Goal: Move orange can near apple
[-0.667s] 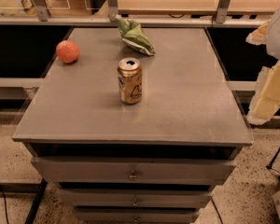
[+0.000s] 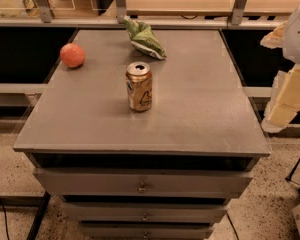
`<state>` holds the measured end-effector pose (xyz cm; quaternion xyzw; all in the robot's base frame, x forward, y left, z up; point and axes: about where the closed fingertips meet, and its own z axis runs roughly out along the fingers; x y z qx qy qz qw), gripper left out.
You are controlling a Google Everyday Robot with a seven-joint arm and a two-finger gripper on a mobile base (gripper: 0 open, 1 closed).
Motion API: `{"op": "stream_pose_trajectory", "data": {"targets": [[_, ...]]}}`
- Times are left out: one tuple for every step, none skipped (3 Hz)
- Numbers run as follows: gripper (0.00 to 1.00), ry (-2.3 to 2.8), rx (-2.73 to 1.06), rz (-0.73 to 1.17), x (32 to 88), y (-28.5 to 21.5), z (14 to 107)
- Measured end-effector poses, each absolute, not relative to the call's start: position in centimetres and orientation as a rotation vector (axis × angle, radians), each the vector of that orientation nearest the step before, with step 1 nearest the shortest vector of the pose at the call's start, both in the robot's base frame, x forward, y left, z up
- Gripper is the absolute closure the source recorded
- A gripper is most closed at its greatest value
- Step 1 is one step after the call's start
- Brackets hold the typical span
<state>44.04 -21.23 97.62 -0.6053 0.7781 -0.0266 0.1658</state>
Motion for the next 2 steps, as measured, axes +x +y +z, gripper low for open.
{"op": "stream_pose_trajectory", "data": {"targets": [[0.0, 2.169, -1.681, 0.04, 45.1, -19.5, 96.9], [0.0, 2.082, -1.626, 0.202, 47.0, -16.1, 95.7]]}}
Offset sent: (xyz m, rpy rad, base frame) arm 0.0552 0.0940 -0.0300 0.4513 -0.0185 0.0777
